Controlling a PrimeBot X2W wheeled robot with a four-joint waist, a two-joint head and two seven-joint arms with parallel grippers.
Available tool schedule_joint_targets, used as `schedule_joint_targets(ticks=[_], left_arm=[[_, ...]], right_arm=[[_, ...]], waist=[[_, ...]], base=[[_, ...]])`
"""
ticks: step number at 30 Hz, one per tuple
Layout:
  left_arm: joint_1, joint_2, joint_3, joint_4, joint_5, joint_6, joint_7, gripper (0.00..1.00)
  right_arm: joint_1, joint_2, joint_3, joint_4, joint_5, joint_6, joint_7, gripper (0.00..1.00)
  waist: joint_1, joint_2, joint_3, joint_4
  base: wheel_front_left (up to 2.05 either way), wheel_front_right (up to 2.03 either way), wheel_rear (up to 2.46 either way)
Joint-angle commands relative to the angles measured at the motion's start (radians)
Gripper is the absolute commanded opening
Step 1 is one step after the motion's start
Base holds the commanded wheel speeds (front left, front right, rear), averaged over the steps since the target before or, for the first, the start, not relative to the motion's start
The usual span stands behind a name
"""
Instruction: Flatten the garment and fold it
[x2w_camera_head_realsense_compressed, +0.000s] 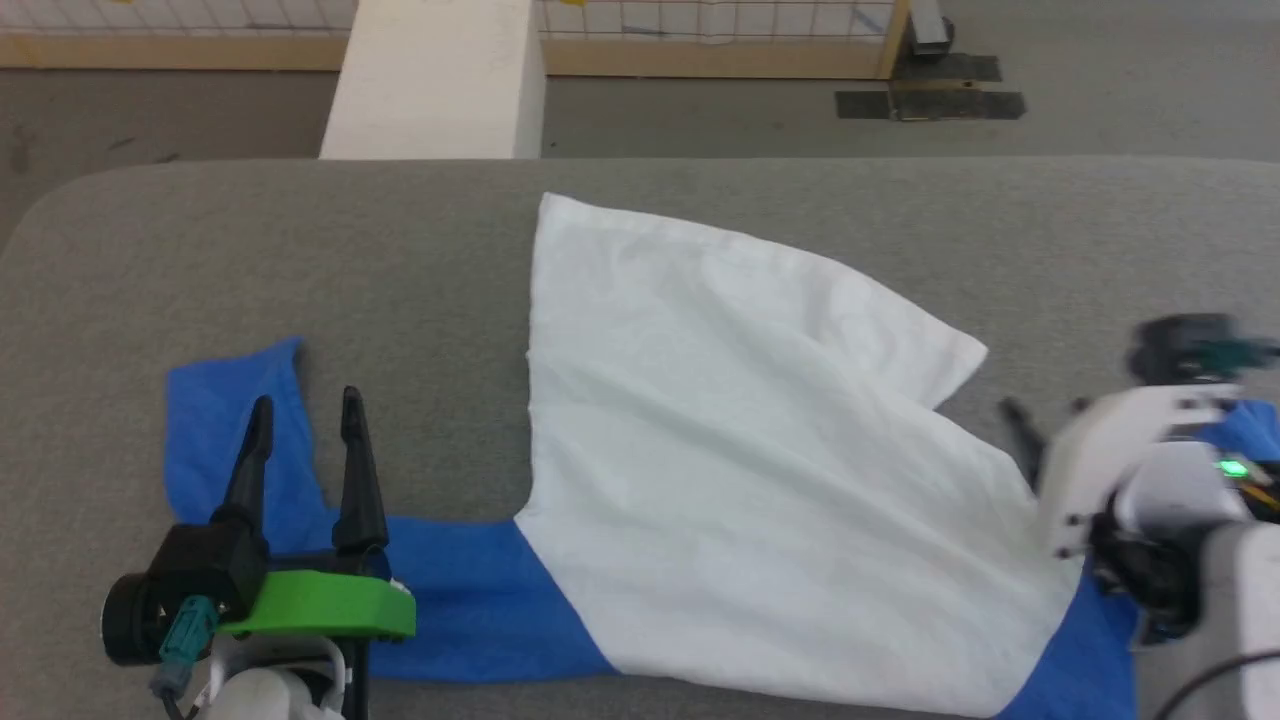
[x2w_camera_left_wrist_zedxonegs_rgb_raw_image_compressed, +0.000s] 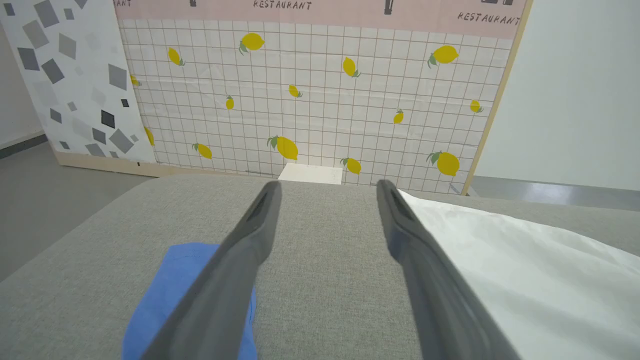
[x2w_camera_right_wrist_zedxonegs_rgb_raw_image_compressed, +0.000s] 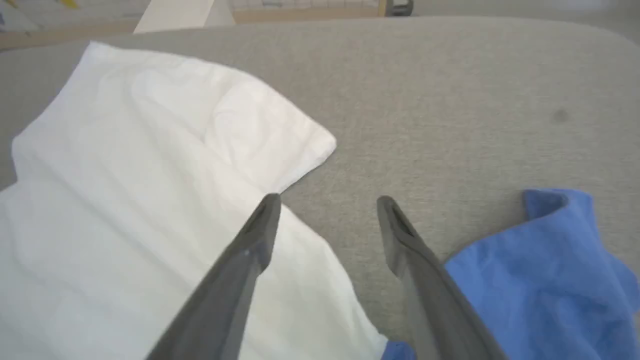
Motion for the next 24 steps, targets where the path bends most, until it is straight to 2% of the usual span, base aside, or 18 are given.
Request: schedule_joint_targets(ticks=[1, 4, 6, 17, 18, 20, 24], left_arm=[[-0.022, -0.009, -0.005, 0.0, -0.005, -0.005, -0.004, 1.0], [-0.031, -0.015, -0.007, -0.003, -0.01, -0.007, -0.004, 1.0], [-0.035, -0.018, -0.006, -0.002, -0.013, -0.01, -0.004, 1.0], [-0.057, -0.031, -0.005, 0.017, -0.014, -0.03, -0.004, 1.0], [-0.06, -0.032, -0.006, 0.019, -0.013, -0.032, -0.004, 1.0], [-0.068, -0.035, -0.008, 0.022, -0.013, -0.036, -0.004, 1.0], [-0.08, -0.038, -0.006, 0.02, -0.009, -0.044, -0.004, 1.0]], right_arm=[[-0.02, 0.004, 0.049, 0.034, -0.006, -0.002, 0.073, 1.0], [-0.055, -0.018, 0.158, 0.07, -0.061, -0.002, 0.21, 1.0], [-0.076, -0.04, 0.209, 0.081, -0.079, -0.002, 0.258, 1.0], [-0.069, -0.113, 0.36, 0.225, -0.064, -0.002, 0.378, 1.0], [-0.068, -0.114, 0.364, 0.232, -0.056, -0.002, 0.386, 0.53], [-0.078, -0.119, 0.368, 0.231, -0.04, -0.002, 0.382, 0.0], [-0.156, -0.118, 0.32, 0.215, -0.043, -0.002, 0.32, 0.0]], waist=[[0.0, 0.0, 0.026, 0.054], [0.0, 0.0, 0.047, 0.089], [0.0, 0.0, 0.06, 0.11], [0.0, 0.0, 0.105, 0.166], [0.0, 0.0, 0.107, 0.169], [0.0, 0.0, 0.113, 0.174], [0.0, 0.0, 0.132, 0.179]], base=[[0.0, 0.0, 0.0], [0.0, 0.0, 0.0], [0.0, 0.0, 0.0], [0.0, 0.0, 0.0], [0.0, 0.0, 0.0], [0.0, 0.0, 0.0], [0.0, 0.0, 0.0]])
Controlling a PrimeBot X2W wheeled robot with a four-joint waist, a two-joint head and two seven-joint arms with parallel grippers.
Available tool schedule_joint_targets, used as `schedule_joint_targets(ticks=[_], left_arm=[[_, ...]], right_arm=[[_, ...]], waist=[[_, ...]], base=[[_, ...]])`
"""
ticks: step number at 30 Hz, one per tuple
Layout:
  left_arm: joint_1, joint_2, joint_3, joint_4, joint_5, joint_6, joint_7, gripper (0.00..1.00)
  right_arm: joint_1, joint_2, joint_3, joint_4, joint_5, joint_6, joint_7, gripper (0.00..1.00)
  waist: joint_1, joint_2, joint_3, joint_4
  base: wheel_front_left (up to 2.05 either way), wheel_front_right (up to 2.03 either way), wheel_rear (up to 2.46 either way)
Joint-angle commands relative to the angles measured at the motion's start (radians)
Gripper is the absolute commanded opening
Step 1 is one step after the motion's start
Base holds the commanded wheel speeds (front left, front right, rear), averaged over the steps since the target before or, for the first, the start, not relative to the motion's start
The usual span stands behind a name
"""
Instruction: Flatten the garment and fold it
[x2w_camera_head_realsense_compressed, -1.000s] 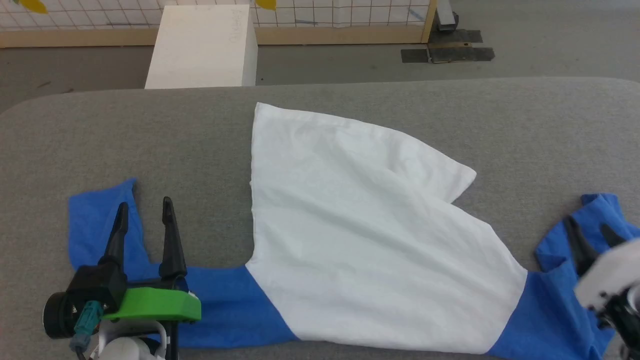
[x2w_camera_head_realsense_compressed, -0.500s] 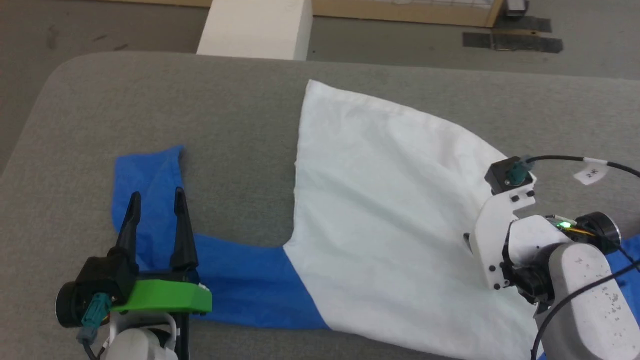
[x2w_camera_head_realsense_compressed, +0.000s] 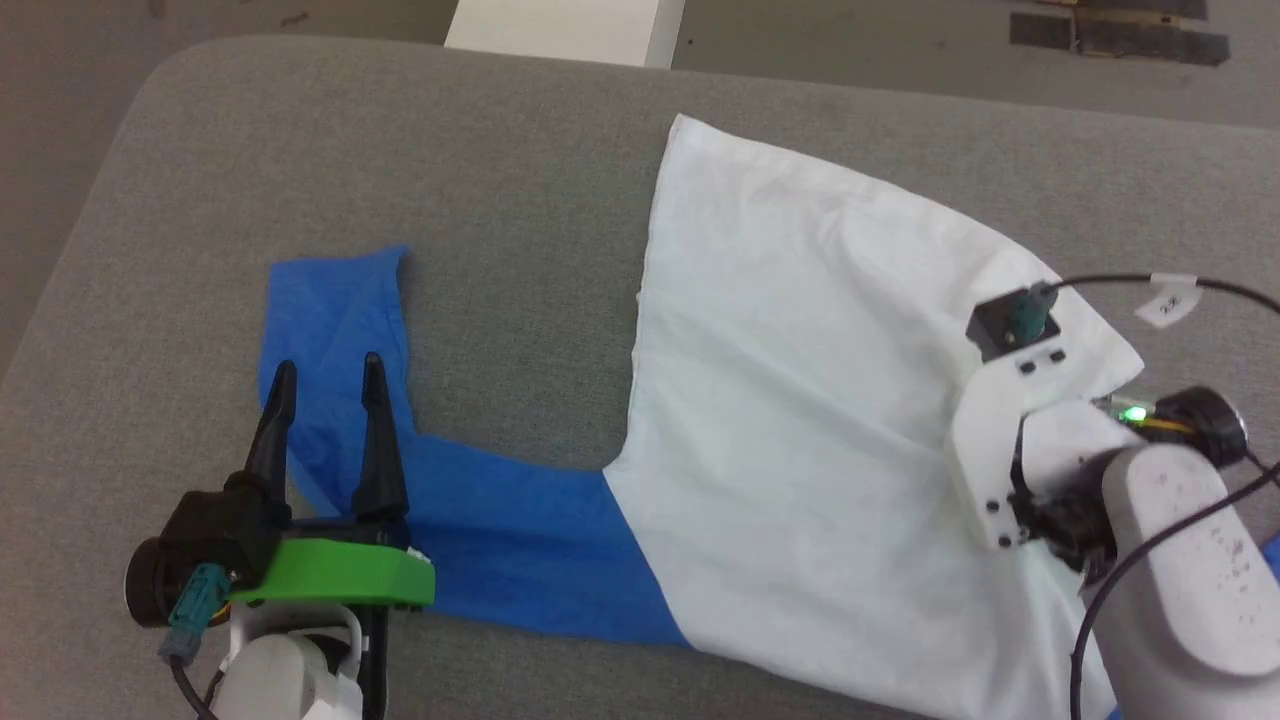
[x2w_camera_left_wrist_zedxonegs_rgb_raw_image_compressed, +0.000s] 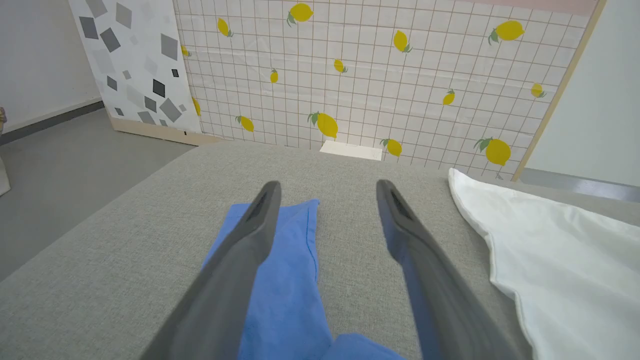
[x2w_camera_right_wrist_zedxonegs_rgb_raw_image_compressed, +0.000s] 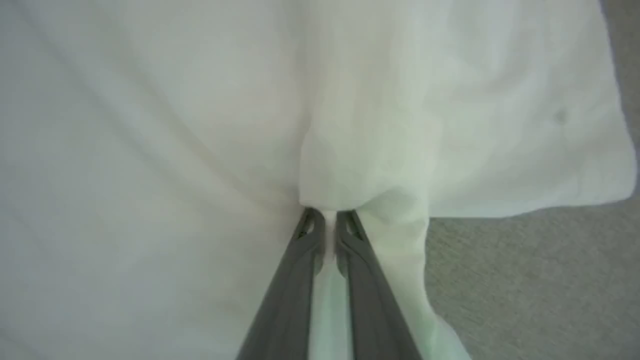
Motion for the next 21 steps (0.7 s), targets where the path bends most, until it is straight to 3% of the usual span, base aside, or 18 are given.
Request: schedule_joint_targets(ticks=[1, 10, 15, 16, 17, 18, 21], left_arm=[[-0.023, -0.007, 0.001, -0.003, 0.006, -0.009, -0.004, 1.0], [-0.085, -0.021, -0.025, -0.001, 0.006, -0.038, -0.004, 1.0], [-0.109, -0.029, -0.035, 0.009, -0.002, -0.045, -0.004, 1.0], [-0.112, -0.031, -0.036, 0.013, -0.004, -0.046, -0.004, 1.0], [-0.113, -0.032, -0.036, 0.016, -0.005, -0.047, -0.004, 1.0], [-0.113, -0.032, -0.036, 0.019, -0.005, -0.047, -0.004, 1.0], [-0.111, -0.034, -0.032, 0.03, -0.004, -0.047, -0.004, 1.0]], right_arm=[[-0.025, 0.006, -0.012, 0.038, -0.007, -0.001, -0.023, 0.0], [-0.354, 0.02, -0.172, 0.18, -0.159, -0.001, -0.119, 0.0], [-0.46, 0.018, -0.239, 0.234, -0.272, -0.001, -0.218, 0.0], [-0.466, 0.024, -0.247, 0.257, -0.287, -0.001, -0.227, 0.06], [-0.467, 0.031, -0.257, 0.278, -0.294, -0.001, -0.224, 0.47], [-0.471, 0.035, -0.263, 0.296, -0.304, -0.001, -0.226, 1.0], [-0.491, 0.044, -0.287, 0.307, -0.309, -0.001, -0.292, 1.0]], waist=[[0.0, 0.0, 0.016, 0.008], [0.0, 0.0, 0.115, 0.079], [0.0, 0.0, 0.159, 0.117], [0.0, 0.0, 0.162, 0.121], [0.0, 0.0, 0.162, 0.122], [0.0, 0.0, 0.16, 0.122], [0.0, 0.0, 0.143, 0.113]], base=[[0.0, 0.0, 0.0], [0.0, 0.0, 0.0], [0.0, 0.0, 0.0], [0.0, 0.0, 0.0], [0.0, 0.0, 0.0], [0.0, 0.0, 0.0], [0.0, 0.0, 0.0]])
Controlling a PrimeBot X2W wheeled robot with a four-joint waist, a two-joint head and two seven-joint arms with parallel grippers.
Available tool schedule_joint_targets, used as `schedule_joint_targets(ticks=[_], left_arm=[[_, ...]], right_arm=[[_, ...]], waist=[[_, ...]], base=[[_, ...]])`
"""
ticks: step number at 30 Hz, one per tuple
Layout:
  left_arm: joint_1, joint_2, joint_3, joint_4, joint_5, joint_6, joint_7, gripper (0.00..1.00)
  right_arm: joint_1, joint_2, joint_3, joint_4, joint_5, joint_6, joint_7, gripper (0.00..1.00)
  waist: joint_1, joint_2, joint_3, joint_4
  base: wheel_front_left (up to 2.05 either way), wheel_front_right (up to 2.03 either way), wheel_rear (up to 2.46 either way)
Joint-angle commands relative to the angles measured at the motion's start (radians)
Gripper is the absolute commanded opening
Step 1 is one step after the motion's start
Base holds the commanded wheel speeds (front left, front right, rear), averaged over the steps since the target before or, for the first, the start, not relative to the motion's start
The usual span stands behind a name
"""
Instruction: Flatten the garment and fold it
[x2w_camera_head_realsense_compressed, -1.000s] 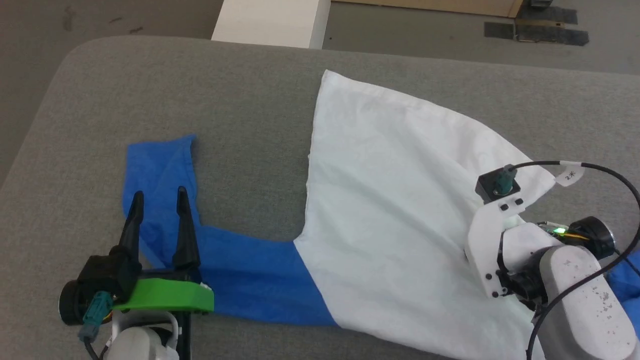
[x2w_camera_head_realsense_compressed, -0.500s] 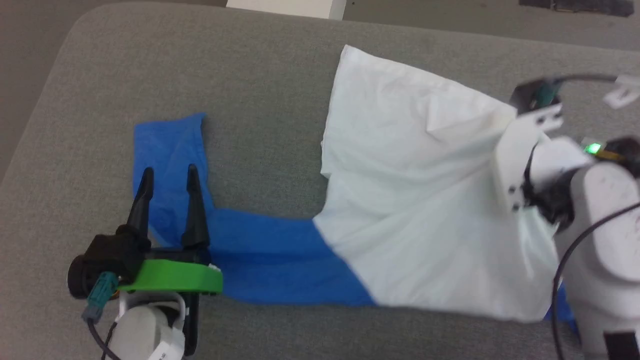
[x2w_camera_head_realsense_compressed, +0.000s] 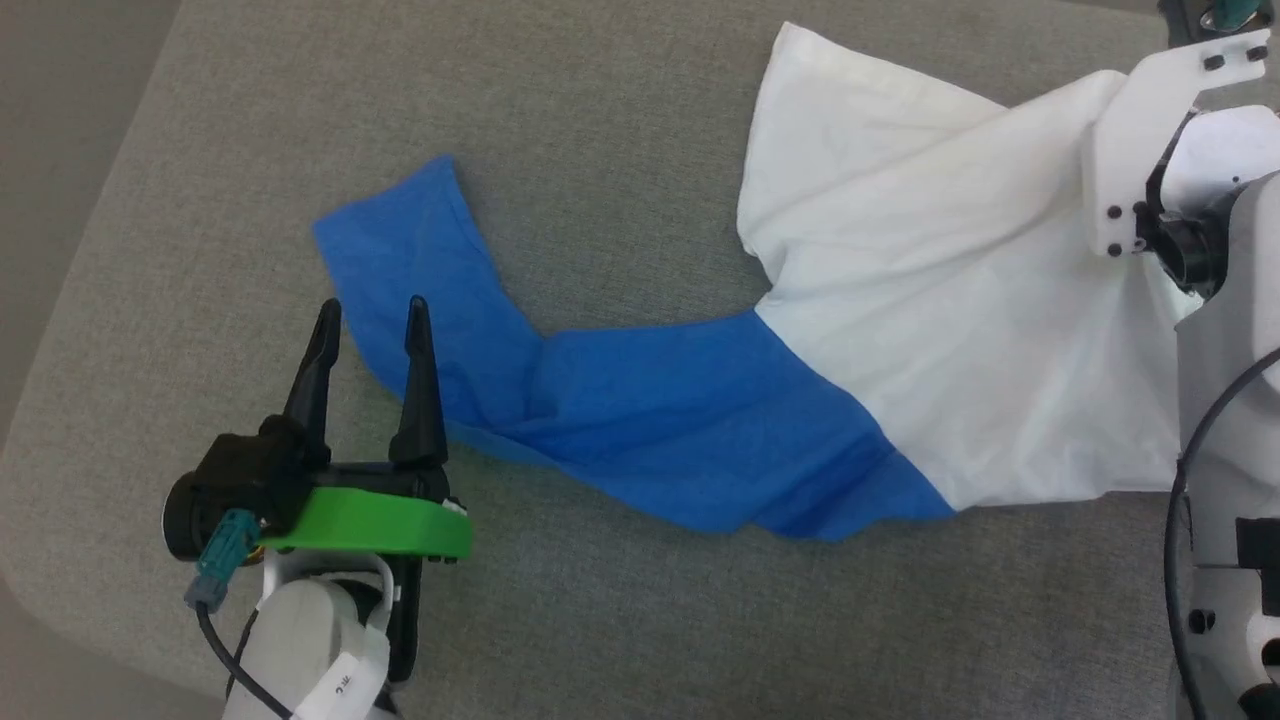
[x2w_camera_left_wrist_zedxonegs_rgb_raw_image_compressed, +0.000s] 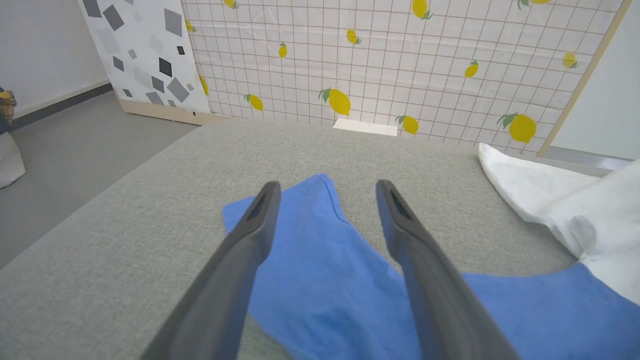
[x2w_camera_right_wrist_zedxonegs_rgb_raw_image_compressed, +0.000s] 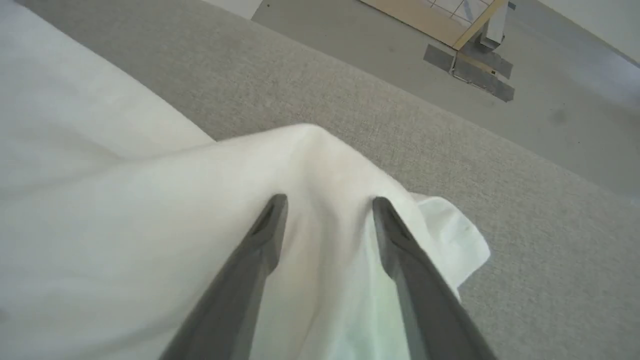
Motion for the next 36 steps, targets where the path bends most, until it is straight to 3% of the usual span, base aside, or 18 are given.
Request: schedule_joint_targets(ticks=[1, 6, 11, 17, 26, 30, 33, 36], left_arm=[[-0.015, -0.006, 0.002, 0.004, -0.002, -0.008, -0.004, 1.0], [-0.005, -0.007, 0.001, 0.018, 0.015, -0.014, -0.004, 1.0], [0.031, -0.002, 0.003, 0.033, 0.039, -0.019, -0.004, 1.0], [0.088, 0.015, 0.003, 0.043, 0.053, -0.016, -0.003, 1.0], [0.11, 0.026, -0.015, 0.037, 0.042, -0.02, 0.054, 1.0], [0.02, 0.047, -0.047, 0.065, 0.019, -0.05, 0.178, 1.0], [-0.104, 0.074, -0.098, 0.124, -0.002, -0.073, 0.37, 1.0], [-0.218, 0.1, -0.168, 0.214, -0.035, -0.086, 0.628, 1.0]], right_arm=[[-0.027, 0.008, -0.018, -0.008, 0.008, -0.002, -0.047, 1.0], [-0.006, 0.037, -0.036, -0.046, 0.089, -0.002, -0.231, 1.0], [0.142, 0.049, -0.008, -0.135, 0.196, -0.002, -0.405, 1.0], [0.428, 0.068, -0.017, -0.272, 0.284, -0.002, -0.5, 1.0], [0.8, 0.08, -0.073, -0.424, 0.481, -0.002, -0.534, 1.0], [0.849, 0.08, -0.096, -0.466, 0.514, -0.002, -0.542, 1.0], [0.849, 0.08, -0.114, -0.501, 0.512, -0.002, -0.536, 1.0], [0.841, 0.08, -0.118, -0.525, 0.516, -0.002, -0.526, 1.0]], waist=[[-0.0002, 0.0, -0.018, -0.008], [-0.0002, 0.0, -0.102, -0.051], [-0.0002, 0.0, -0.21, -0.121], [-0.0002, 0.0, -0.298, -0.202], [-0.0002, 0.0, -0.337, -0.287], [-0.0002, 0.0, -0.324, -0.319], [-0.0002, 0.0, -0.302, -0.343], [-0.0002, 0.0, -0.268, -0.369]], base=[[0.0, 0.0, 0.0], [0.0, 0.0, 0.0], [0.0, 0.0, 0.0], [0.0, 0.0, 0.0], [0.0, 0.0, 0.0], [0.0, 0.0, 0.0], [0.0, 0.0, 0.0], [0.0, 0.0, 0.0]])
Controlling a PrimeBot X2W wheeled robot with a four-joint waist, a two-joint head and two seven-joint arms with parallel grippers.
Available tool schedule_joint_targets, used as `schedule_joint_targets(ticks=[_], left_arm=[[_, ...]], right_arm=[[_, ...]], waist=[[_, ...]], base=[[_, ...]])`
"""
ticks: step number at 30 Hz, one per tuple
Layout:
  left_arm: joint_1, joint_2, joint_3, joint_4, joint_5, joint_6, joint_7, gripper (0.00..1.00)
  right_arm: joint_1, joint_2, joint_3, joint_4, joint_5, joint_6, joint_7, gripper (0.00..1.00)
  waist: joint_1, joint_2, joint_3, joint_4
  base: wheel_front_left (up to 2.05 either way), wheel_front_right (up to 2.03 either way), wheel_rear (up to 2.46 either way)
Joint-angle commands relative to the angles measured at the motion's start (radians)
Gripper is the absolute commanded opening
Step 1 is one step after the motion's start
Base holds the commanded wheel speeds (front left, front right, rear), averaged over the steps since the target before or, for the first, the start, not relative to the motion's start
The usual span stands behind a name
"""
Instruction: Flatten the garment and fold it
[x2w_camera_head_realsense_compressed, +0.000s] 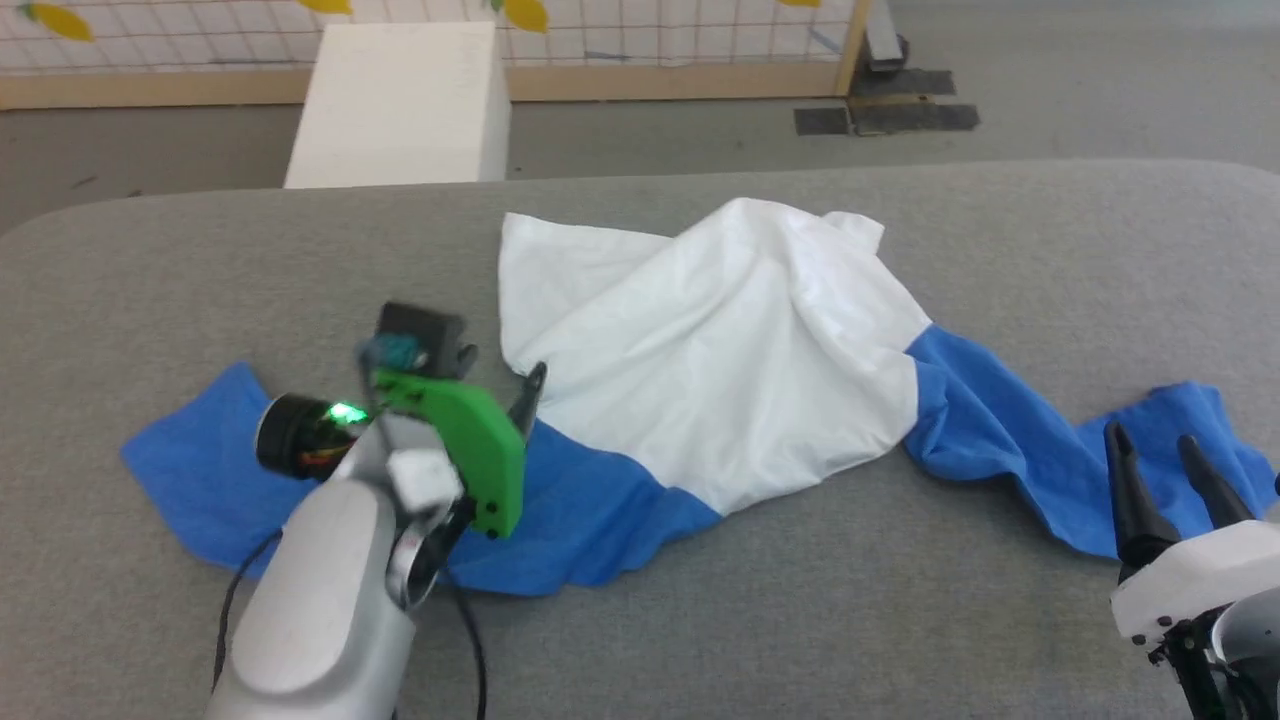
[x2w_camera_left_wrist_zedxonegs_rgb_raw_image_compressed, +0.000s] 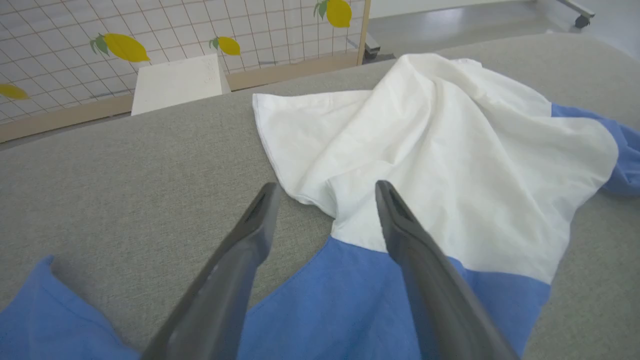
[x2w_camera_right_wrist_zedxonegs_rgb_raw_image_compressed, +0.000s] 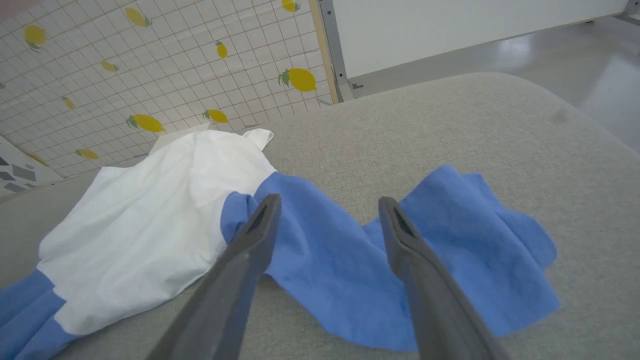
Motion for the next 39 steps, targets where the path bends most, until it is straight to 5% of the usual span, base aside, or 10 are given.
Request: schedule_joint_targets(ticks=[1, 5, 11, 12, 13, 14, 33, 34, 35, 39], left_arm=[[-0.042, 0.012, -0.018, 0.036, -0.021, -0.004, 0.083, 1.0], [-0.135, 0.062, -0.09, 0.135, -0.028, -0.008, 0.302, 1.0], [-0.153, 0.077, -0.13, 0.243, -0.069, -0.01, 0.394, 1.0], [-0.145, 0.073, -0.133, 0.256, -0.09, -0.01, 0.407, 0.83], [-0.14, 0.075, -0.147, 0.262, -0.103, -0.01, 0.42, 0.17], [-0.131, 0.081, -0.172, 0.266, -0.124, -0.01, 0.444, 0.0], [-0.384, 0.32, 0.108, 0.264, -0.166, 0.16, 0.258, 0.0], [-0.383, 0.323, 0.103, 0.265, -0.154, 0.164, 0.237, 0.42], [-0.381, 0.32, 0.101, 0.267, -0.151, 0.163, 0.212, 1.0], [-0.372, 0.287, 0.114, 0.262, -0.163, 0.152, 0.068, 1.0]], right_arm=[[-0.013, 0.001, 0.004, -0.011, 0.005, -0.002, 0.002, 1.0], [-0.027, 0.001, 0.018, -0.015, 0.028, -0.002, -0.007, 1.0], [-0.034, 0.001, 0.017, 0.004, 0.041, -0.002, -0.035, 1.0], [-0.036, 0.001, 0.014, 0.006, 0.042, -0.002, -0.041, 1.0], [-0.038, 0.001, 0.011, 0.009, 0.043, -0.002, -0.045, 1.0], [-0.04, 0.001, 0.008, 0.013, 0.043, -0.002, -0.049, 1.0], [-0.095, 0.001, 0.05, 0.053, 0.053, -0.002, -0.087, 1.0], [-0.096, 0.001, 0.051, 0.056, 0.051, -0.002, -0.088, 1.0], [-0.098, 0.001, 0.053, 0.058, 0.049, -0.002, -0.089, 1.0], [-0.102, 0.001, 0.061, 0.062, 0.04, -0.002, -0.085, 1.0]], waist=[[0.0001, 0.0, 0.041, -0.042], [0.0001, 0.0, 0.093, -0.082], [0.0001, 0.0, 0.153, -0.119], [0.0001, 0.0, 0.161, -0.121], [0.0001, 0.0, 0.164, -0.122], [0.0001, 0.0, 0.169, -0.123], [0.0001, 0.0, 0.257, -0.13], [0.0001, 0.0, 0.259, -0.128], [0.0001, 0.0, 0.259, -0.124], [0.0001, 0.0, 0.239, -0.101]], base=[[0.0, 0.0, 0.0], [0.0, 0.0, 0.0], [0.0, 0.0, 0.0], [0.0, 0.0, 0.0], [0.0, 0.0, 0.0], [0.0, 0.0, 0.0], [0.0, 0.0, 0.0], [0.0, 0.0, 0.0], [0.0, 0.0, 0.0], [0.0, 0.0, 0.0]])
